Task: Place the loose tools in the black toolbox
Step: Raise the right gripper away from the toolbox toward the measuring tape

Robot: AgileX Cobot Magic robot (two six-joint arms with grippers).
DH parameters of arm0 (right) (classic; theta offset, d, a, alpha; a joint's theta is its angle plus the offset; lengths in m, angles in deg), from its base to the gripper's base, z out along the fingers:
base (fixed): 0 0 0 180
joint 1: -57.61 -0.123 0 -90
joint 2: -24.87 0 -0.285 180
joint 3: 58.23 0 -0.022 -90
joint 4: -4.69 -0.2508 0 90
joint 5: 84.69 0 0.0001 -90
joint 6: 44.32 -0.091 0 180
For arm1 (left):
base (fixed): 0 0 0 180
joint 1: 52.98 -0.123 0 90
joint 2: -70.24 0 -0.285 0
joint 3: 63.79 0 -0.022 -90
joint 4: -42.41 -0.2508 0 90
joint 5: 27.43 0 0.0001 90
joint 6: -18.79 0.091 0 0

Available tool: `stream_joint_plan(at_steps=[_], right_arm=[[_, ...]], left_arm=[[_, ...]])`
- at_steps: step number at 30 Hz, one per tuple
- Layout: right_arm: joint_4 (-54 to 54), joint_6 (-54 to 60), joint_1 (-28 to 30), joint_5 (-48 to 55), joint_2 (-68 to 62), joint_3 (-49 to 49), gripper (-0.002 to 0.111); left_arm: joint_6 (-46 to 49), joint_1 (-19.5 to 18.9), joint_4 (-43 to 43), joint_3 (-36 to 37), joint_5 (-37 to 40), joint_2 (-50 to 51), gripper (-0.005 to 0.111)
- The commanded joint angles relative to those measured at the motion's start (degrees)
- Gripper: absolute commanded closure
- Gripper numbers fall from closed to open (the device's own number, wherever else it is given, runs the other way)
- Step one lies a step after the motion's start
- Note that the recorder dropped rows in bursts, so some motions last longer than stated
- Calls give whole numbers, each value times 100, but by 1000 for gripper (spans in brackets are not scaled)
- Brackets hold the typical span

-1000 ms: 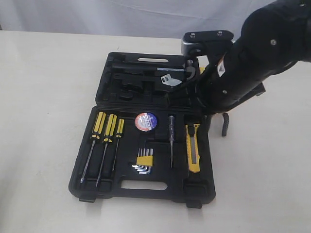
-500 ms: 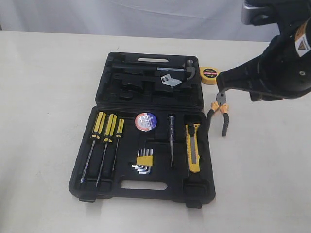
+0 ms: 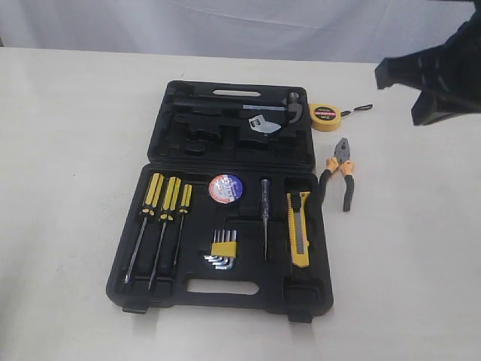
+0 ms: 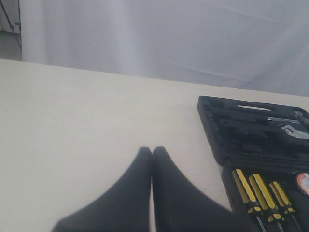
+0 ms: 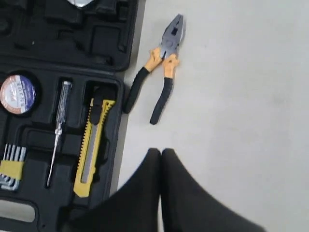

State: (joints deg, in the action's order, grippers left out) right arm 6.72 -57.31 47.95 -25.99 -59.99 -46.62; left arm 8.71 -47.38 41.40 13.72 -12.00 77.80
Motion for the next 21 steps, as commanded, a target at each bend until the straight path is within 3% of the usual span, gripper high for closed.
stream_joint_plan(at_steps=[1,21], right_arm=[[-325,645,555,275,-442,-573,108],[-351,717,598,343,-3280,-2715,108]], left_arm=[[2,33,-27,-30,5,23,107],[2,33,-27,-30,5,23,107]])
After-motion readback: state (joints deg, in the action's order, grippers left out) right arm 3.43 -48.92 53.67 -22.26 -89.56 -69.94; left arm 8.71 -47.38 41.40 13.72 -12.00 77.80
